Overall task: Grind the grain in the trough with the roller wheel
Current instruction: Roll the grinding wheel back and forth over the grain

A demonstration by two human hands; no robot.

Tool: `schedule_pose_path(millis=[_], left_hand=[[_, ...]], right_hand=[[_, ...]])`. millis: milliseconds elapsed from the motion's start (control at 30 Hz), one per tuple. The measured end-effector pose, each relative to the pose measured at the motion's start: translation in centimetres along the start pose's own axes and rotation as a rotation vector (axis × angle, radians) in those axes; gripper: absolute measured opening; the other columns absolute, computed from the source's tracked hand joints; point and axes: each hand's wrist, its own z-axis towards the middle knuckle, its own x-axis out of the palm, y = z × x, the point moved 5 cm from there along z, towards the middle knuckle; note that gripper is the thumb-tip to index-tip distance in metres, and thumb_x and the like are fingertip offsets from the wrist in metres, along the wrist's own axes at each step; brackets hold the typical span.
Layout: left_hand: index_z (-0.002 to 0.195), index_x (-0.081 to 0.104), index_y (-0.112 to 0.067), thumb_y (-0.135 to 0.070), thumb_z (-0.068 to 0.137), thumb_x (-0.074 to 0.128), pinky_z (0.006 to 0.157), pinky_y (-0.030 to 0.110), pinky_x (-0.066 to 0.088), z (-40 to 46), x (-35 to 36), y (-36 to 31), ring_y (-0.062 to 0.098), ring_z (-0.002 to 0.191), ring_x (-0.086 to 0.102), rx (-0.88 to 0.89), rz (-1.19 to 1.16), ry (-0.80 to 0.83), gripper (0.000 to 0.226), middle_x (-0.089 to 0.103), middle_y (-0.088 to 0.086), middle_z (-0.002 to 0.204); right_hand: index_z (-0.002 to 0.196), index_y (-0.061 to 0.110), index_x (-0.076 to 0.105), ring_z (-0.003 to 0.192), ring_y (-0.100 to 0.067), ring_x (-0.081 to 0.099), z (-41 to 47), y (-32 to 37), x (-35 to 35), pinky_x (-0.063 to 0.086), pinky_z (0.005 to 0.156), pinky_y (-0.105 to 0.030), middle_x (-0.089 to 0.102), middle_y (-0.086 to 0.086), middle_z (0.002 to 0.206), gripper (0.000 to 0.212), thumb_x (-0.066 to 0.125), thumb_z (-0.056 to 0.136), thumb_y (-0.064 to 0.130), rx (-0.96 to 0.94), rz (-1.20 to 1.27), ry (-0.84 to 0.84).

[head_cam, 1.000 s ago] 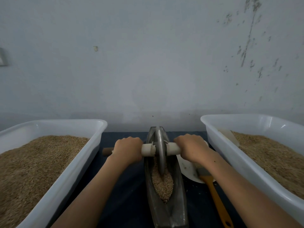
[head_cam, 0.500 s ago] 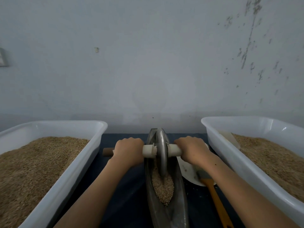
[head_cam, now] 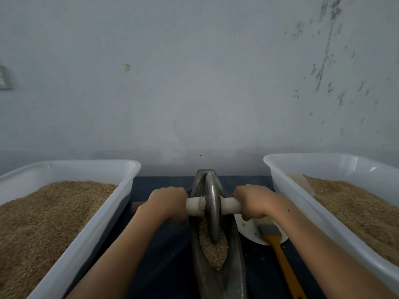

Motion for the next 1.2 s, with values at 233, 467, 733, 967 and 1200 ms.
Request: schedule_pose_path(millis=[233, 467, 733, 967, 1200], left_hand=[[0.107, 0.059, -0.024, -0.036, 0.08, 0.062, 0.066, 0.029, 0.037, -0.1, -0.4, 0.2, 0.015, 0.082, 0.057, 0.043, 0.026, -0.225, 0.03, 0.064, -0.003, 0.096], [0.114, 0.056, -0.018, -0.032, 0.077, 0.07, 0.071, 0.029, 0.041, -0.1, -0.2, -0.1, 0.015, 0.08, 0.051, 0.06, -0.023, -0.006, 0.042, 0.061, 0.0, 0.098], [0.114, 0.056, -0.02, -0.034, 0.08, 0.066, 0.07, 0.031, 0.039, 0.0, -0.6, -0.2, 0.017, 0.085, 0.055, 0.023, 0.048, -0.122, 0.038, 0.061, -0.001, 0.099], [0.107, 0.054, -0.022, -0.029, 0.087, 0.057, 0.067, 0.03, 0.034, -0.2, -1.2, -0.5, 0.021, 0.091, 0.059, -0.016, 0.101, -0.433, 0.021, 0.062, 0.0, 0.1], [0.116, 0.057, -0.02, -0.033, 0.08, 0.068, 0.073, 0.031, 0.04, 0.1, -0.3, 0.1, 0.018, 0.089, 0.057, 0.034, 0.0, -0.059, 0.04, 0.063, 0.001, 0.105]], right_hand=[[0.119, 0.02, 0.057, 0.096, -0.021, 0.061, 0.4, 0.3, -0.3, 0.04, 0.074, -0.03, 0.063, -0.003, 0.109, 0.031, 0.058, 0.089, 0.012, 0.054, -0.06, -0.256], [0.119, 0.018, 0.057, 0.084, -0.018, 0.058, -0.2, -0.3, 0.2, 0.041, 0.065, -0.027, 0.06, -0.001, 0.099, 0.038, 0.067, 0.083, 0.015, -0.012, 0.031, -0.028], [0.119, 0.017, 0.057, 0.084, -0.018, 0.057, 0.5, -0.4, 0.2, 0.039, 0.066, -0.028, 0.062, -0.002, 0.102, 0.036, 0.065, 0.085, 0.016, 0.008, 0.024, -0.087], [0.108, 0.023, 0.056, 0.095, -0.021, 0.061, 0.9, -0.4, -0.1, 0.043, 0.076, -0.032, 0.065, -0.001, 0.106, 0.022, 0.057, 0.089, 0.013, 0.076, 0.033, -0.376], [0.12, 0.018, 0.056, 0.084, -0.017, 0.054, 0.0, -0.2, 0.0, 0.037, 0.066, -0.027, 0.061, -0.002, 0.103, 0.036, 0.065, 0.085, 0.017, -0.018, -0.012, -0.108]])
